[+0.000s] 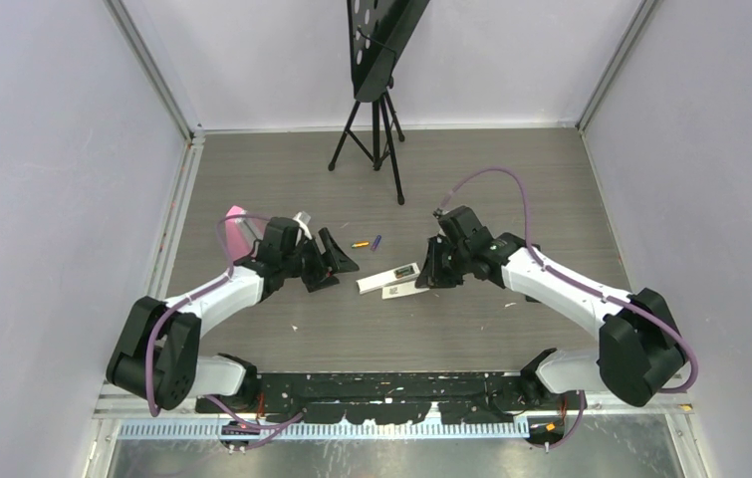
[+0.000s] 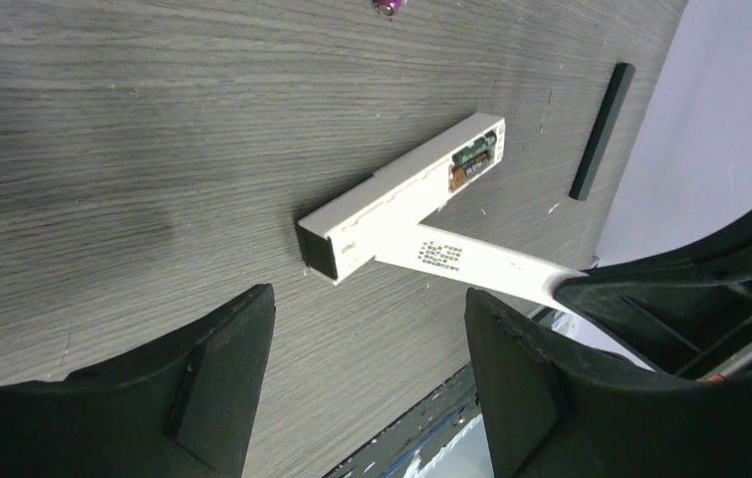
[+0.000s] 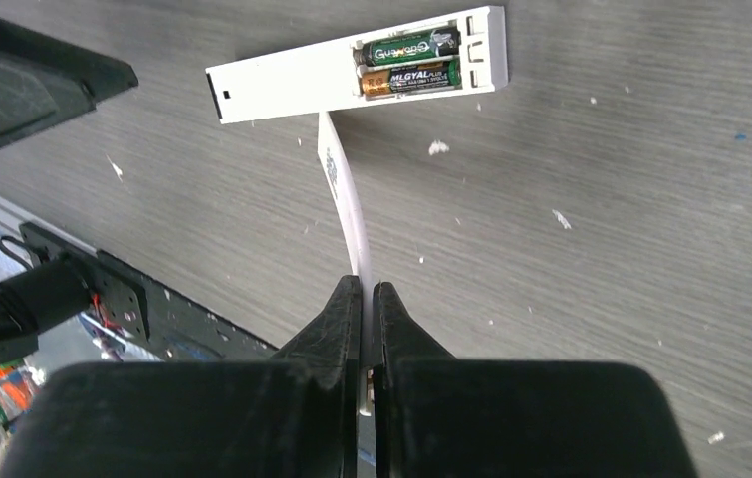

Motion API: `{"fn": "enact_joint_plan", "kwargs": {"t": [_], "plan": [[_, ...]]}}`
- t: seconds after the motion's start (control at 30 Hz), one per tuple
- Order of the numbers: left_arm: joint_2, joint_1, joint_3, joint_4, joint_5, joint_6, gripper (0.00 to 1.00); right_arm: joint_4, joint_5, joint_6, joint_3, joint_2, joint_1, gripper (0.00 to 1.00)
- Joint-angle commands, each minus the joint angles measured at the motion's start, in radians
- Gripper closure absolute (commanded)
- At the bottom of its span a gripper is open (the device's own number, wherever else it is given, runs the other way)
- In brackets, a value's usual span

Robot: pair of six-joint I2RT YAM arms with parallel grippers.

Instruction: Load the batteries into the remote control

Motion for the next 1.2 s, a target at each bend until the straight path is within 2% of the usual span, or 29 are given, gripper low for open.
{"fn": "enact_joint_plan", "kwargs": {"t": [0.0,0.17,0.37,0.43,0.6,0.7,0.8,0.83,1.0,1.17], "plan": [[0.004,0.003,-0.001,0.06,0.018,-0.018,0.29,0.154,0.085,0.059,-0.044,0.026,-0.001,1.0],[0.017,0.004,0.004,0.054,0.007,-0.009,0.29,0.218,0.025,0.063,-0.058,0.046,-0.002,1.0],[0.023,0.004,0.027,0.01,-0.058,0.035,0.29,0.217,-0.218,0.015,-0.046,0.035,-0.027,1.0],[0.028,0.004,0.039,0.001,-0.067,0.046,0.29,0.255,-0.248,0.043,-0.055,0.04,-0.036,1.0],[0.045,0.004,0.073,-0.019,-0.077,0.071,0.19,0.386,-0.3,0.124,-0.057,0.075,-0.066,1.0],[0.052,0.006,0.096,-0.028,-0.078,0.089,0.14,0.407,-0.29,0.123,-0.024,0.102,-0.08,1.0],[0.071,0.006,0.125,-0.043,-0.078,0.114,0.01,0.424,-0.306,0.115,0.011,0.155,-0.111,1.0],[0.081,0.006,0.136,-0.051,-0.069,0.127,0.0,0.428,-0.322,0.112,0.027,0.173,-0.12,1.0],[0.133,0.01,0.188,-0.083,-0.028,0.175,0.0,0.467,-0.426,0.12,0.057,0.251,-0.16,1.0],[0.162,0.022,0.207,-0.087,-0.012,0.189,0.05,0.501,-0.468,0.15,0.045,0.232,-0.167,1.0]]}}
